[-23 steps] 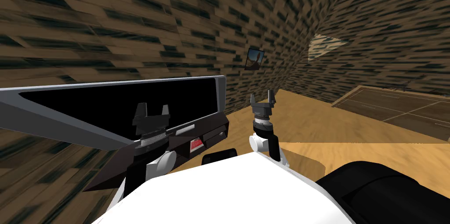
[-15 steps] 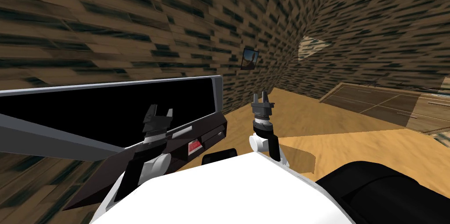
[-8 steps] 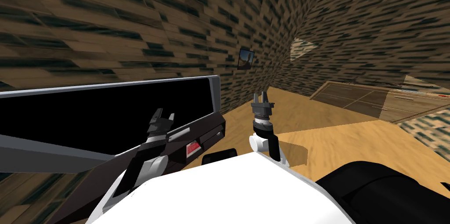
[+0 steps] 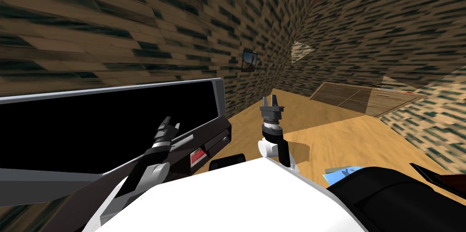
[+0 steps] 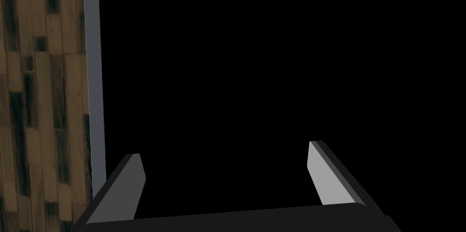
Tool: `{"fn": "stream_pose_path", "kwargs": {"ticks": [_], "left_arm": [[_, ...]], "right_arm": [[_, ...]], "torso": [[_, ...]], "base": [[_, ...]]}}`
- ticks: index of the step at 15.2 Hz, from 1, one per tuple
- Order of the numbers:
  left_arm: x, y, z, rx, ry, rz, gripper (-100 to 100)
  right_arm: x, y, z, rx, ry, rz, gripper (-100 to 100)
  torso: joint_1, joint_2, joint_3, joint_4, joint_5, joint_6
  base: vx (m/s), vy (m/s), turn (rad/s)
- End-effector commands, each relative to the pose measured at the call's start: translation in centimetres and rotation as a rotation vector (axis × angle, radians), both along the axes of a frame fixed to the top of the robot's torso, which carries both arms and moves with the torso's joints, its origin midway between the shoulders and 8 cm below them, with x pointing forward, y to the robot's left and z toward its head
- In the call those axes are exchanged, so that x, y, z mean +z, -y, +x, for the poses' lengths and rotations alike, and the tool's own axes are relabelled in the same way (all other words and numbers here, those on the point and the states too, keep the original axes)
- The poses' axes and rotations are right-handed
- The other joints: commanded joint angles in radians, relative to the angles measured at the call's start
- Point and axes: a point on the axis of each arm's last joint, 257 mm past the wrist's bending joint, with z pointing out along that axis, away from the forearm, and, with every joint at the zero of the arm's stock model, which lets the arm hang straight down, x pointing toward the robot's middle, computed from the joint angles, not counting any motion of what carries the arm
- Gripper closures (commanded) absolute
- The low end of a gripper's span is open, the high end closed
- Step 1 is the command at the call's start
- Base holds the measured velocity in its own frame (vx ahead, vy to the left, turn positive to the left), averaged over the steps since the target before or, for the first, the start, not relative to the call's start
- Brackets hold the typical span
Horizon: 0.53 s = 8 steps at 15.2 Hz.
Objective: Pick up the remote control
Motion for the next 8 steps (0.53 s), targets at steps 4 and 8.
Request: {"fn": "stream_pose_path", "kwargs": {"ticks": [4, 8], "left_arm": [[-5.5, -3.7, 0.1, 0.051, -0.168, -0.036, -100], [-10.0, -7.1, -0.7, 0.105, -0.302, -0.075, -100]], "right_arm": [[0.0, 0.0, 0.0, 0.0, 0.0, 0.0, 0], [0.0, 0.0, 0.0, 0.0, 0.0, 0.0, 0]], "torso": [[0.0, 0.0, 0.0, 0.0, 0.0, 0.001], [0.001, 0.0, 0.0, 0.0, 0.0, 0.0]], "base": [[-0.007, 0.016, -0.179], [-0.007, 0.02, -0.142]]}}
